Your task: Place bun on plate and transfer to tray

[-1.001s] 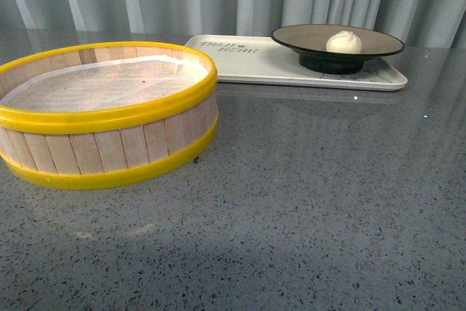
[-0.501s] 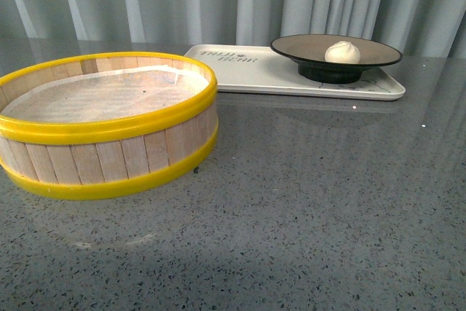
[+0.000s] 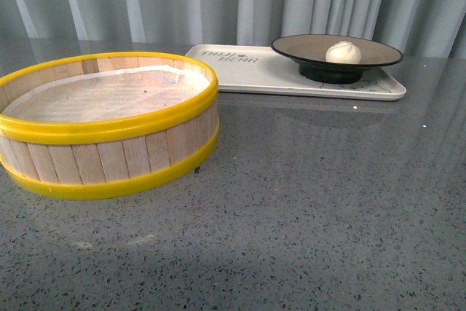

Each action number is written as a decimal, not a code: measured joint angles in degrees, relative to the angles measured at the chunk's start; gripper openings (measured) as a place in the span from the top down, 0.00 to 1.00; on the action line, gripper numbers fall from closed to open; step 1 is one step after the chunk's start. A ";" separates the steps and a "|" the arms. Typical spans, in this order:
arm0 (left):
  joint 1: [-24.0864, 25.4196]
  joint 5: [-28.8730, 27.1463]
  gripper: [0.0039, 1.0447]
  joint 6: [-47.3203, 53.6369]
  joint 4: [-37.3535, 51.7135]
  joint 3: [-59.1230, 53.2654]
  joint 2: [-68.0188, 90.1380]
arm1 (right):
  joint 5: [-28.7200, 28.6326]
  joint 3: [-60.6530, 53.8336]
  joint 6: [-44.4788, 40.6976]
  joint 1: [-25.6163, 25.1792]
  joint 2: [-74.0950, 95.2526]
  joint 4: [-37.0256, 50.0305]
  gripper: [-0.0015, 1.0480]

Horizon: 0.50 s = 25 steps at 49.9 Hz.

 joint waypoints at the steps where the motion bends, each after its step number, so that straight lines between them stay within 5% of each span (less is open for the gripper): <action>1: 0.00 0.02 0.06 0.00 0.00 0.00 0.00 | -0.13 -0.42 0.11 0.55 -0.63 -0.17 0.98; 25: 0.00 0.04 0.06 0.00 0.00 0.00 0.00 | 0.42 -4.17 0.15 0.81 -8.98 -4.70 0.98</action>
